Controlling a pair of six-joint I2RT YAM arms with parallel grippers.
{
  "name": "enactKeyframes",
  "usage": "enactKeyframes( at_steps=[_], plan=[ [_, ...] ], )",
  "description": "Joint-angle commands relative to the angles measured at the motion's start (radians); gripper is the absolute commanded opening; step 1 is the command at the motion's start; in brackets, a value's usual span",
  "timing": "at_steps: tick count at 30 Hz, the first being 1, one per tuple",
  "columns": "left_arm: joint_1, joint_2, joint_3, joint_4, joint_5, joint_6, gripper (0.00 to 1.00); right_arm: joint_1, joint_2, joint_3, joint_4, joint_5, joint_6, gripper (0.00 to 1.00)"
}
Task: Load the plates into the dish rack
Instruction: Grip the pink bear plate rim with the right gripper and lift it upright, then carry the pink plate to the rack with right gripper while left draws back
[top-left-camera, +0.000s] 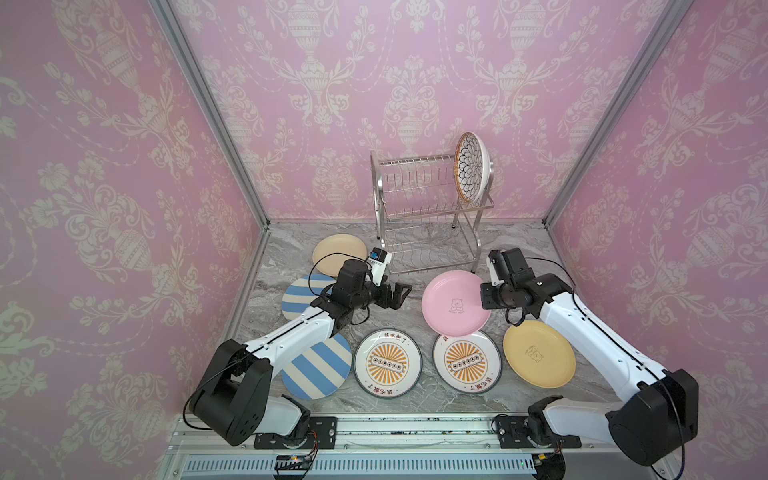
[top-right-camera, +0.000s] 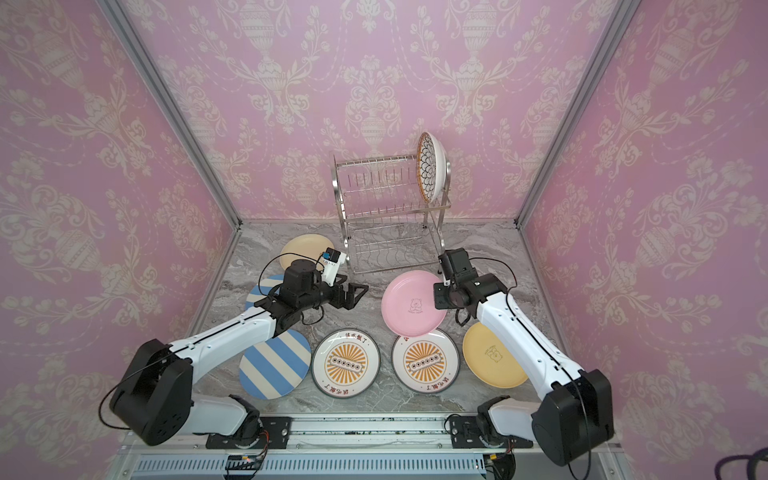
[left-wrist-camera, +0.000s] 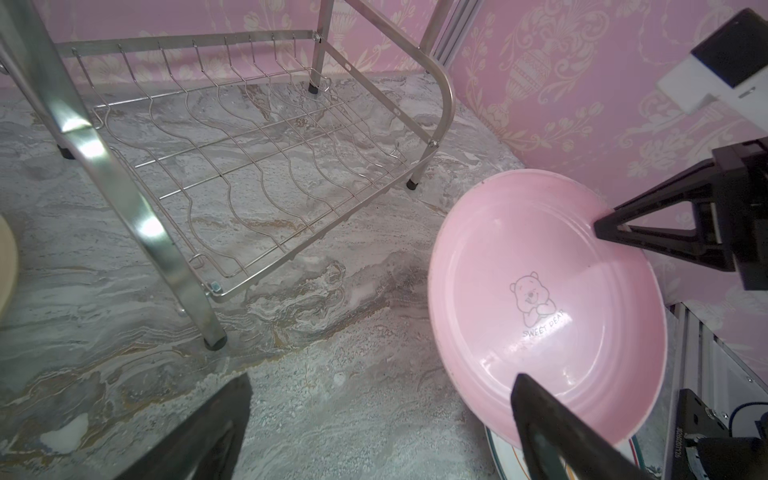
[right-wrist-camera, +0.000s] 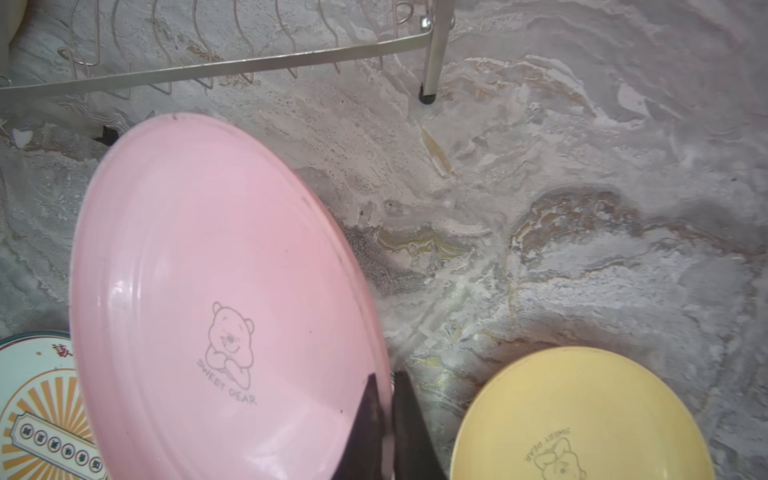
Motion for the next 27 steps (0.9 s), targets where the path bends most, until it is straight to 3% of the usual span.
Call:
enactKeyframes(
  at_steps=[1, 6, 13, 18, 27],
  plan=[
    [0.049, -0.038, 0.068, -0.041, -0.012, 0.048, 0.99, 0.006, -0.058, 0.147, -0.107, 0.141, -0.061, 0.0],
    [0.12, -0.09, 0.075, -0.012, -0.062, 0.101, 0.99, 0.012, -0.091, 0.326, -0.189, 0.244, -0.114, 0.0],
    [0.202, 0.092, 0.183, 0.159, 0.081, 0.15, 0.99, 0.012, -0.046, 0.517, -0.158, 0.274, -0.175, 0.0],
    [0.213, 0.184, 0.211, 0.321, 0.141, 0.138, 0.99, 0.015, -0.047, 0.577, -0.088, 0.261, -0.183, 0.0],
    [0.215, 0.313, 0.33, 0.351, 0.166, 0.175, 0.99, 0.018, -0.072, 0.605, 0.028, 0.314, -0.248, 0.0]
  ],
)
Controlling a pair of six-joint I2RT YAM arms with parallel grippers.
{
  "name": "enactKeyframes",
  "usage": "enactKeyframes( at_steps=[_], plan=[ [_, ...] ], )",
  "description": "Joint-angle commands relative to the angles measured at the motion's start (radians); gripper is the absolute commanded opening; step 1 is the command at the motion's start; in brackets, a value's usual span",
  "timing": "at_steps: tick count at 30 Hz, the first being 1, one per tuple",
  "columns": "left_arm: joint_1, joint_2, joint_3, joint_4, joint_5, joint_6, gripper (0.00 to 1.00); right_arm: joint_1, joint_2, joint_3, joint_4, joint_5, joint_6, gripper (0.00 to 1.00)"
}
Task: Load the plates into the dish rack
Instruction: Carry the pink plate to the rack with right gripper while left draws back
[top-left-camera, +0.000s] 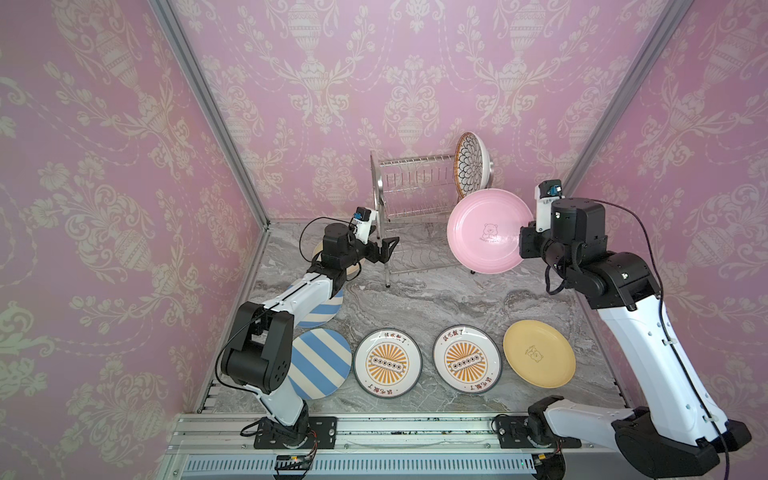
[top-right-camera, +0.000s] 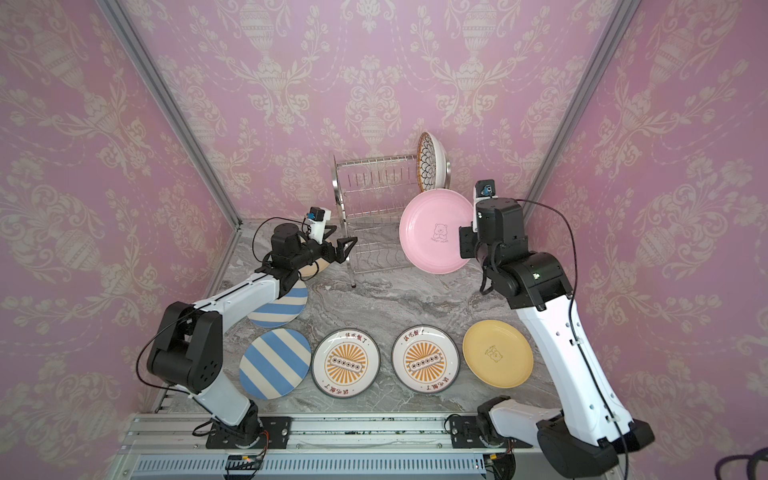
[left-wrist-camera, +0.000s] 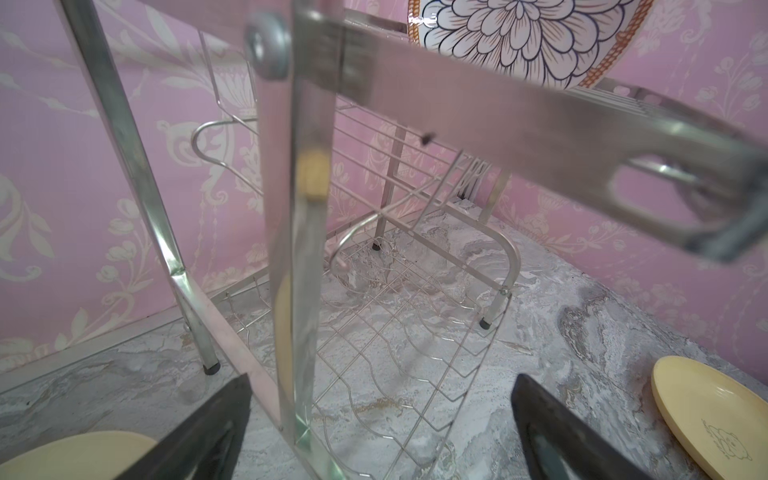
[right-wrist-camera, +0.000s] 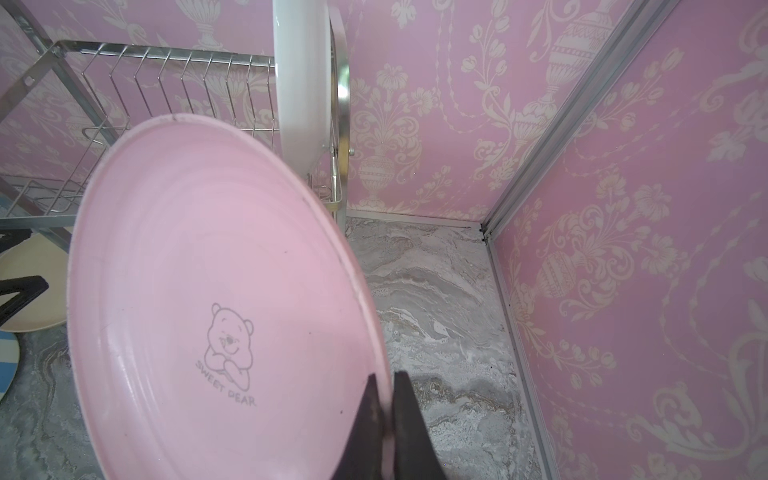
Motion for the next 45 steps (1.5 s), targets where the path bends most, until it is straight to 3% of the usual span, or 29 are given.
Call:
enactKeyframes(
  at_steps=[1, 10, 24, 35, 41, 45],
  plan=[
    [0.01, 0.04, 0.056, 0.053, 0.034, 0.043, 0.99, 0.006, -0.029, 0.027, 0.082, 0.04, -0.031, 0.0],
    [0.008, 0.132, 0.121, 0.099, 0.079, 0.017, 0.99, 0.006, -0.048, -0.011, 0.099, 0.053, -0.051, 0.0],
    [-0.034, 0.127, 0.132, 0.096, 0.142, 0.016, 0.99, 0.006, -0.054, -0.024, 0.123, 0.068, -0.077, 0.0],
    [-0.092, 0.087, 0.109, 0.093, 0.171, -0.005, 0.99, 0.006, -0.039, 0.004, 0.155, 0.144, -0.136, 0.0],
    [-0.132, 0.078, 0.073, 0.152, 0.197, -0.061, 0.99, 0.006, -0.04, 0.007, 0.267, 0.188, -0.18, 0.0],
    [-0.142, 0.074, 0.061, 0.157, 0.192, -0.069, 0.99, 0.008, -0.034, -0.022, 0.431, 0.229, -0.235, 0.0]
  ],
)
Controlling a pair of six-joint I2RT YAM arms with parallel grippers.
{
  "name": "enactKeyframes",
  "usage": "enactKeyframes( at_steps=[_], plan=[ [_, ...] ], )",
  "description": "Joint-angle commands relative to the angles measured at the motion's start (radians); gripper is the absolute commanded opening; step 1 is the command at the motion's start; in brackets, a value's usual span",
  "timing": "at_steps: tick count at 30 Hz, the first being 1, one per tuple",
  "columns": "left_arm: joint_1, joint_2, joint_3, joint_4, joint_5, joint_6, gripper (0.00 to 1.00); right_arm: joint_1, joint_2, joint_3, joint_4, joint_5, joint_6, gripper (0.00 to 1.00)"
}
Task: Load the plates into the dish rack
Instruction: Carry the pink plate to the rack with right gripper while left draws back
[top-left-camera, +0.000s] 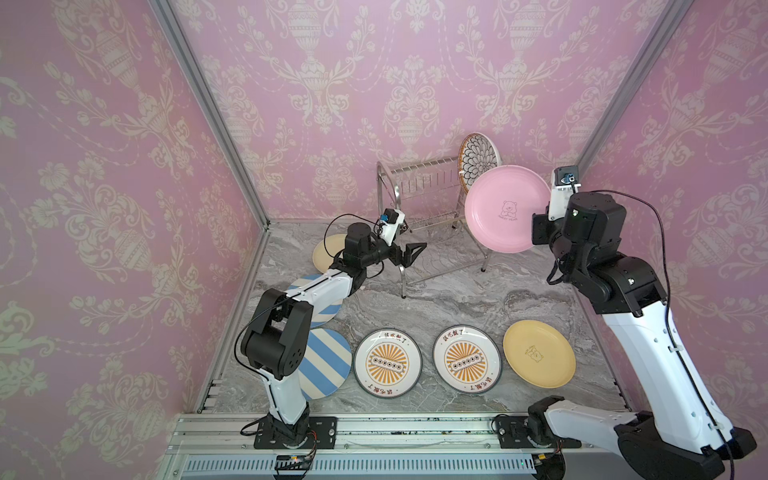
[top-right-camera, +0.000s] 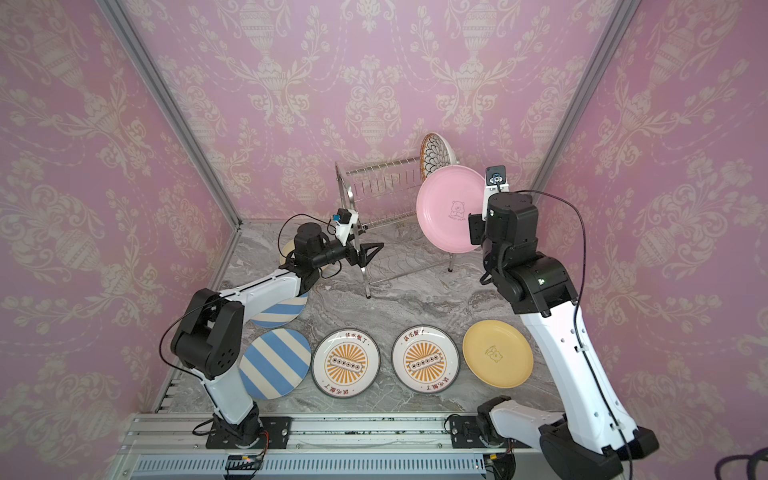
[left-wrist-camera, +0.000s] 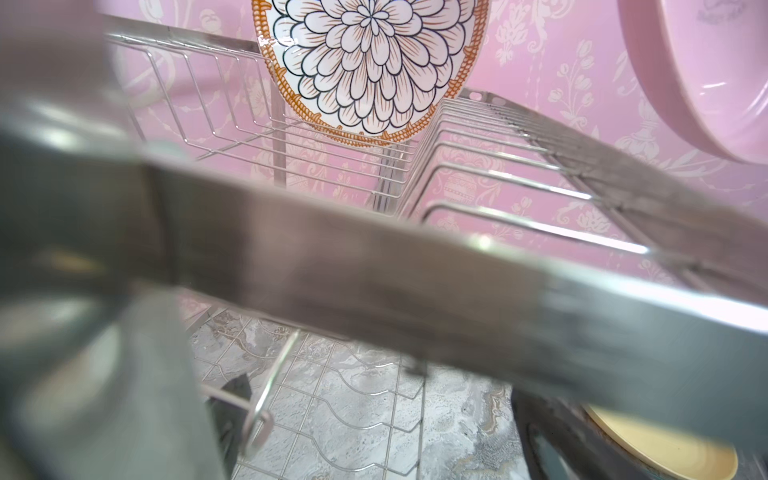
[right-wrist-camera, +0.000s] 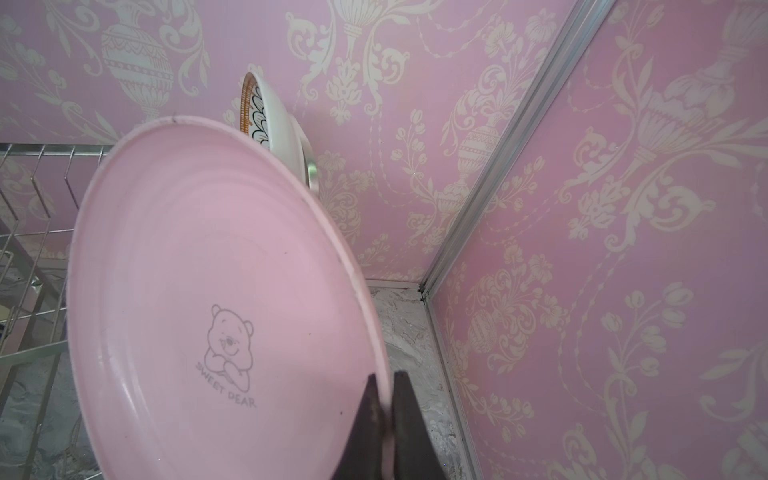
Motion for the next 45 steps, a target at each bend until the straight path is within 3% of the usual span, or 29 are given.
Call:
enactKeyframes(
  at_steps=[1, 9, 13, 23, 31, 45],
  plan=[
    [-0.013, -0.045, -0.023, 0.026, 0.041, -0.054, 0.99, 0.008, -0.004, -0.014, 0.243, 0.057, -0.068, 0.0],
    [-0.004, -0.119, -0.074, -0.113, -0.069, 0.025, 0.99, 0.008, 0.147, 0.065, 0.427, 0.041, -0.197, 0.0],
    [0.012, -0.18, -0.118, -0.154, -0.127, 0.036, 0.99, 0.027, 0.238, 0.121, 0.491, 0.087, -0.263, 0.0],
    [0.036, -0.369, -0.261, -0.211, -0.214, 0.027, 0.99, 0.069, 0.384, 0.115, 0.837, 0.215, -0.531, 0.0],
    [0.044, -0.477, -0.362, -0.285, -0.263, 0.028, 0.99, 0.103, 0.527, 0.197, 0.993, 0.295, -0.755, 0.0],
    [0.052, -0.652, -0.448, -0.367, -0.28, -0.001, 0.99, 0.137, 0.66, 0.262, 1.17, 0.362, -1.004, 0.0]
  ],
)
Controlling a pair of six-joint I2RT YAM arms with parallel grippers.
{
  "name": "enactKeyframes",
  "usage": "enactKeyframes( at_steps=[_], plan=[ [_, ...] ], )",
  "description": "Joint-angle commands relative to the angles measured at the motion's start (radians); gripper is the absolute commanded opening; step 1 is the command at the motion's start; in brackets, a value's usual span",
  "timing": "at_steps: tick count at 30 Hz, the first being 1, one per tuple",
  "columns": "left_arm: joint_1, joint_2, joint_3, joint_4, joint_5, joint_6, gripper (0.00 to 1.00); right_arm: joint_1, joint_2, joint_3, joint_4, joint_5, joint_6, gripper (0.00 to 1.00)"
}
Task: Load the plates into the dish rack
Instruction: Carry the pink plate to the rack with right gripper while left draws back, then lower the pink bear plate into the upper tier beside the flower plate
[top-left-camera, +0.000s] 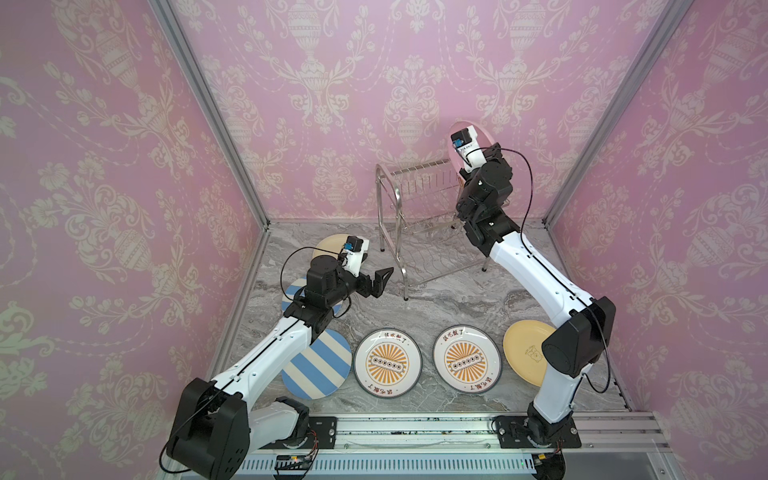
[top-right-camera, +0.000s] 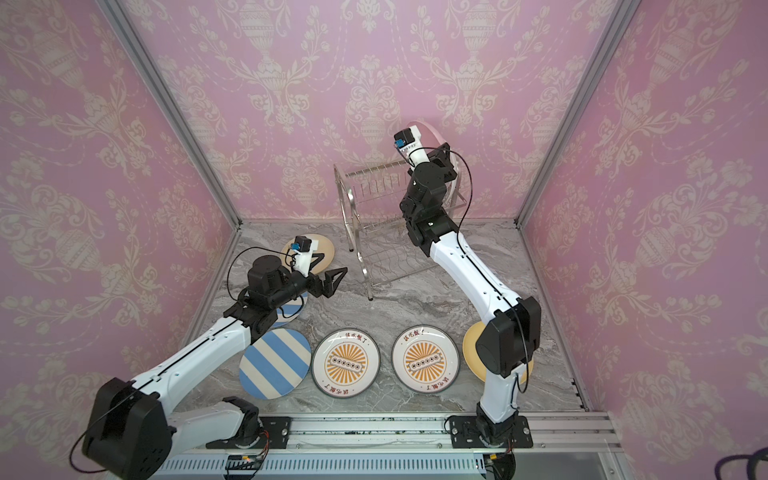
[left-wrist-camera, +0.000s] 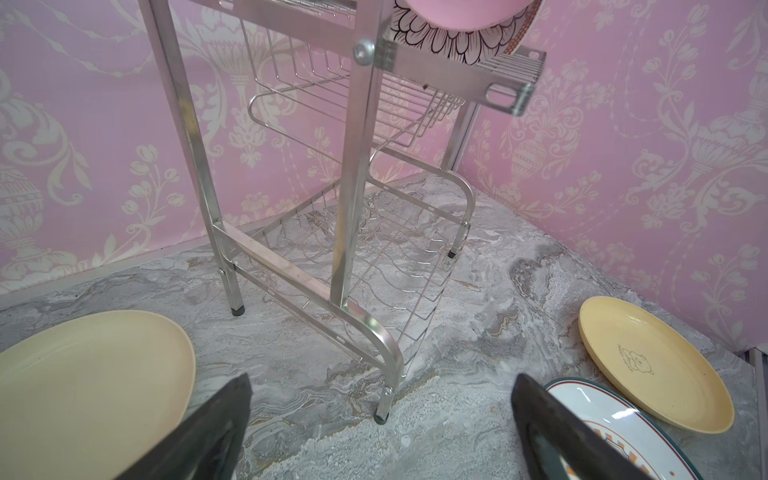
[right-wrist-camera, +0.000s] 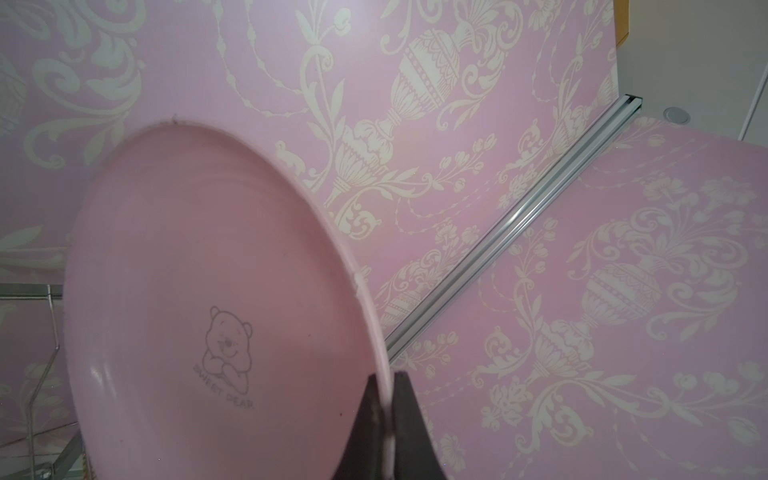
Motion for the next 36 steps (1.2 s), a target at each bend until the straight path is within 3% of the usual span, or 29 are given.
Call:
enactKeyframes(
  at_steps=[1, 14, 36],
  plan=[
    [0.009, -0.045, -0.03, -0.033, -0.017, -0.012, 0.99, 0.013, 0.031, 0.06, 0.131, 0.034, -0.108, 0.0],
    [0.02, -0.111, -0.103, -0.018, -0.008, -0.027, 0.99, 0.025, 0.072, 0.065, 0.106, 0.075, -0.141, 0.0],
    [0.032, -0.11, -0.123, -0.006, 0.006, -0.038, 0.99, 0.026, 0.107, 0.064, -0.052, 0.121, -0.016, 0.0]
  ],
)
